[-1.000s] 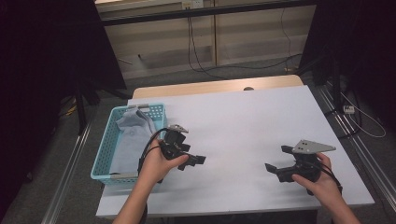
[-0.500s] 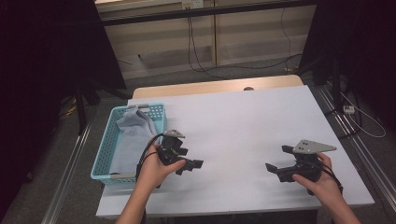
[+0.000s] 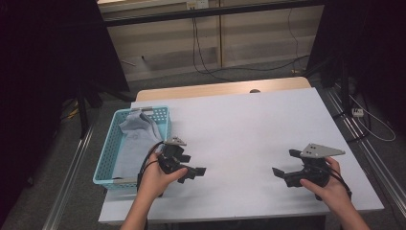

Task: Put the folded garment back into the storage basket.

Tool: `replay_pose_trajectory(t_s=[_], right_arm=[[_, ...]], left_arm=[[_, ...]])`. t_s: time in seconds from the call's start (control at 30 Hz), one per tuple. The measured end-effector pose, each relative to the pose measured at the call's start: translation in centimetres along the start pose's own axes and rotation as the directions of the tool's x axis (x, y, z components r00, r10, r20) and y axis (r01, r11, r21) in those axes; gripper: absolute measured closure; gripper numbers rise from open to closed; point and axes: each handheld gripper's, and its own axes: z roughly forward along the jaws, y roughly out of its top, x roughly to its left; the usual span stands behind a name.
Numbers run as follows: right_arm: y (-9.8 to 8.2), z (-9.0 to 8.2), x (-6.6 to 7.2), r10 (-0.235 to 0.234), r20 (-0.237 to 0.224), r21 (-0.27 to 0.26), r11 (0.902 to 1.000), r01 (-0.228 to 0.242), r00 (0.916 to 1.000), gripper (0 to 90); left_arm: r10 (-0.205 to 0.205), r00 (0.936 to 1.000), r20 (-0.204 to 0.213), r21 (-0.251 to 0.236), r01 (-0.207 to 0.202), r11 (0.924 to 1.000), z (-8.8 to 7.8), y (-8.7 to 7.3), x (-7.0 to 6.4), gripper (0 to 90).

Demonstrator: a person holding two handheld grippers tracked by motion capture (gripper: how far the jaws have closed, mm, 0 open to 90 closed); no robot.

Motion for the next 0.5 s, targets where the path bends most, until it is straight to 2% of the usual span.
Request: replay_pose_trajectory(t_s=[0.23, 0.5], right_arm=[[-0.04, 0.00, -0.09, 0.001, 0.001, -0.001, 1.0000, -0.001, 1.0000, 5.7], [-0.04, -0.11, -0.22, -0.006, 0.004, 0.001, 1.0000, 0.006, 1.0000, 5.7]], left_arm=[[0.014, 0.9999, 0.004, 0.000, -0.014, 0.9999, 0.09, -0.59, 0.17, 15.5], [0.007, 0.9998, 0.020, -0.019, -0.006, 0.9998, -0.14, -0.94, 0.37, 15.4]])
